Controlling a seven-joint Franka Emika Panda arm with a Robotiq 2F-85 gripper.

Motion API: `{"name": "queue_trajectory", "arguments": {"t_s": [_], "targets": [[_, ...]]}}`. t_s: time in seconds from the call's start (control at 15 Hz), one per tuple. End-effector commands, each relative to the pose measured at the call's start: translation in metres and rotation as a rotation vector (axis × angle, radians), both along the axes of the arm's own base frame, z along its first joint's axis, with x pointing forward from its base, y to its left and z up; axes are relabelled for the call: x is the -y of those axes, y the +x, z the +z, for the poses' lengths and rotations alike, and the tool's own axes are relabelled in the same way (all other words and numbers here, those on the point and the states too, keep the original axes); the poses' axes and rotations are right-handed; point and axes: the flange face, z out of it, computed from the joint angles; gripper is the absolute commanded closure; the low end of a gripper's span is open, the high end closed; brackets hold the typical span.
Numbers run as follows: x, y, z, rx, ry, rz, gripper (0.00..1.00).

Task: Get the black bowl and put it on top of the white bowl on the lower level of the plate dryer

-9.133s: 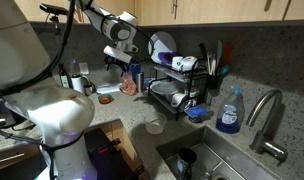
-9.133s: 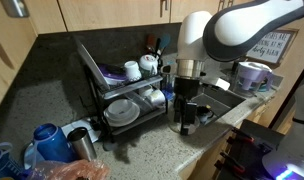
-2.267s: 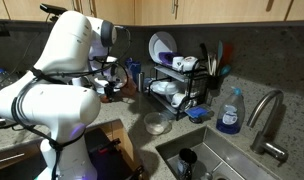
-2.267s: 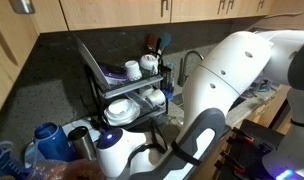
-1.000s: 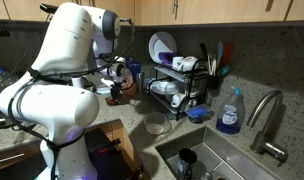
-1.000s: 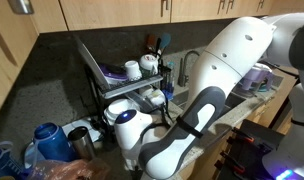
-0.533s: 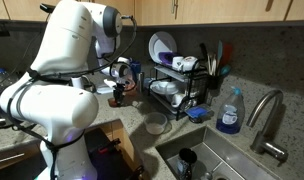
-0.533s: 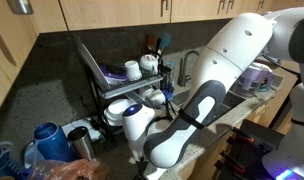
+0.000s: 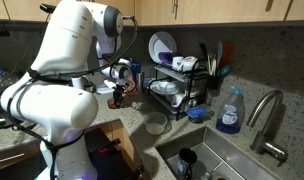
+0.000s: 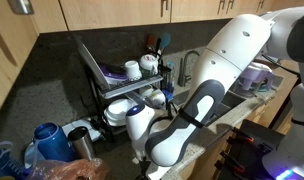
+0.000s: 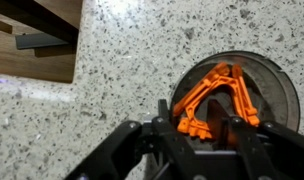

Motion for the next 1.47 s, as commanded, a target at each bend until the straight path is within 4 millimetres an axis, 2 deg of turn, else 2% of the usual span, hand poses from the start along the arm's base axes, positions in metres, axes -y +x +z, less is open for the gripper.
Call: {"name": "queue_trajectory", "arguments": {"t_s": [0.0,0.07,0.13,0.2,0.27,0.67,0.93,1.4], "targets": [[0.008,-0.01,0.014,0.013,0.001,-0.06,0.23],[0.009,-0.011,0.016,0.017,0.0,-0.066,0.17],[0.011,-0.012,0.017,0.02,-0.002,-0.076,0.31],[0.012,-0.013,0.018,0.022,-0.003,-0.076,0.54],[0.012,-0.015,0.019,0.022,-0.005,-0.079,0.54],[0.009,-0.03,0.01,0.008,-0.008,-0.08,0.99],[0.008,-0.039,0.015,0.018,-0.005,-0.086,0.99],[0.023,-0.044,0.055,0.055,-0.021,-0.117,0.99]]}}
